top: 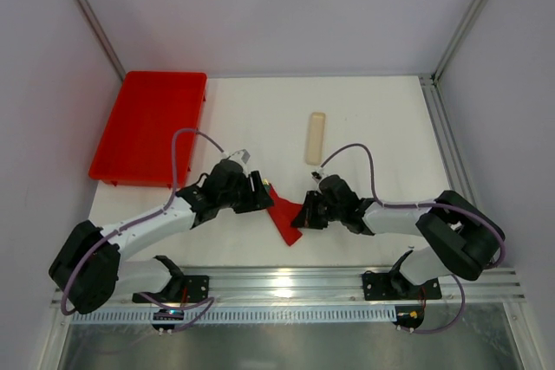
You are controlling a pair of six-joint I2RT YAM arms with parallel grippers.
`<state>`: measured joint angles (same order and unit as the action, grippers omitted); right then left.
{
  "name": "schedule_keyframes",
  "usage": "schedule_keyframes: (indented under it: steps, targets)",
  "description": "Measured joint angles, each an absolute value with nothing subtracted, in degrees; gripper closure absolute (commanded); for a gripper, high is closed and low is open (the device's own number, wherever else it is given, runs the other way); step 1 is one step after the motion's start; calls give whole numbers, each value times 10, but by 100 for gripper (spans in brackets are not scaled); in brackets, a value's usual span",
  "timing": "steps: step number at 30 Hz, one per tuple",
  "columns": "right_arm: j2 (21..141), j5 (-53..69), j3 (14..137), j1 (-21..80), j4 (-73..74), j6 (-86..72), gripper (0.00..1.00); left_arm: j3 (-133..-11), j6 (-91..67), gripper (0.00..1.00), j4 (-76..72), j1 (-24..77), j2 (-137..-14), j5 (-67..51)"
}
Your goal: Place the utensils on the paper napkin and roll it up
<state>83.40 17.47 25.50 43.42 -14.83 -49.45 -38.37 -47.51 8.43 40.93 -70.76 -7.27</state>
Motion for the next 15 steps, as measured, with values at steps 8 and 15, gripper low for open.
schedule_keyframes:
  steps: [8, 15]
  targets:
    - [805, 175, 255, 434, -144, -544, 97, -293, -542, 34, 78, 408, -682, -69]
    - [798, 173, 255, 434, -144, -565, 96, -274, -585, 29, 15, 408, -681, -74]
